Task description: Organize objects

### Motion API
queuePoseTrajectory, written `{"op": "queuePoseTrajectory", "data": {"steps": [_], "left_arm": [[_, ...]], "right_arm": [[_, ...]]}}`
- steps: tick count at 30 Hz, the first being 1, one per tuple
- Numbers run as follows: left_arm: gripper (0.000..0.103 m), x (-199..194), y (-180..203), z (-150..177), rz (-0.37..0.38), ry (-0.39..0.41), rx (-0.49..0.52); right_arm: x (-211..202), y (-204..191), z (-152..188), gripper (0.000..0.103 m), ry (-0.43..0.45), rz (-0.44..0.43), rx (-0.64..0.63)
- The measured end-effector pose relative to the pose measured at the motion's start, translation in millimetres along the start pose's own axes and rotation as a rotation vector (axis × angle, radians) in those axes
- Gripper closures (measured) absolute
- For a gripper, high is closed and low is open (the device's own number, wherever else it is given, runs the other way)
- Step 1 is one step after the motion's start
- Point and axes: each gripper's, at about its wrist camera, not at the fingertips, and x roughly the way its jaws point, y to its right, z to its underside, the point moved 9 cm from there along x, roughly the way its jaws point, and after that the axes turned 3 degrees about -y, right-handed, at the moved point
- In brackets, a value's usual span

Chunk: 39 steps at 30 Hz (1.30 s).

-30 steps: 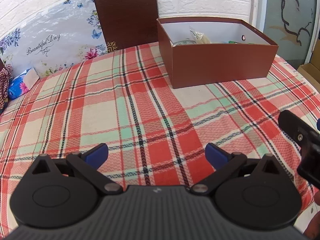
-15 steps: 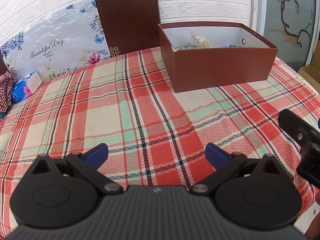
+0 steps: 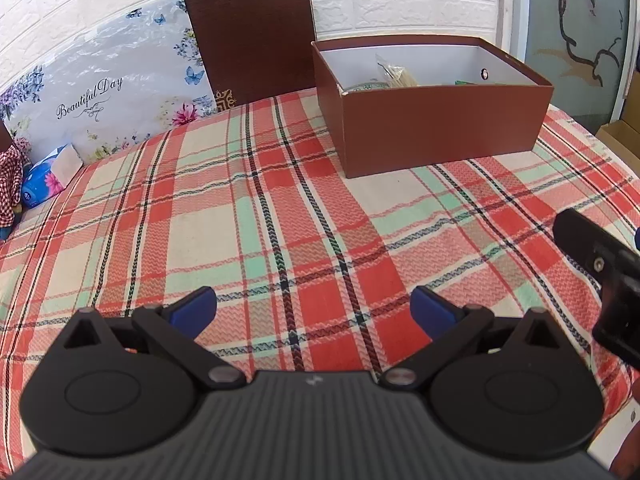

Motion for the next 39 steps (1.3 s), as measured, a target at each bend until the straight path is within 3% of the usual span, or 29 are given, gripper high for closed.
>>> {"op": "queuePoseTrajectory", "data": {"steps": [39], "left_arm": [[0.000, 13.5, -3.5, 9.9, 0.014, -0.066, -0.018]], "right_arm": [[5.4, -0.7, 5.5, 0.001, -0.024, -0.009, -0.004]]}}
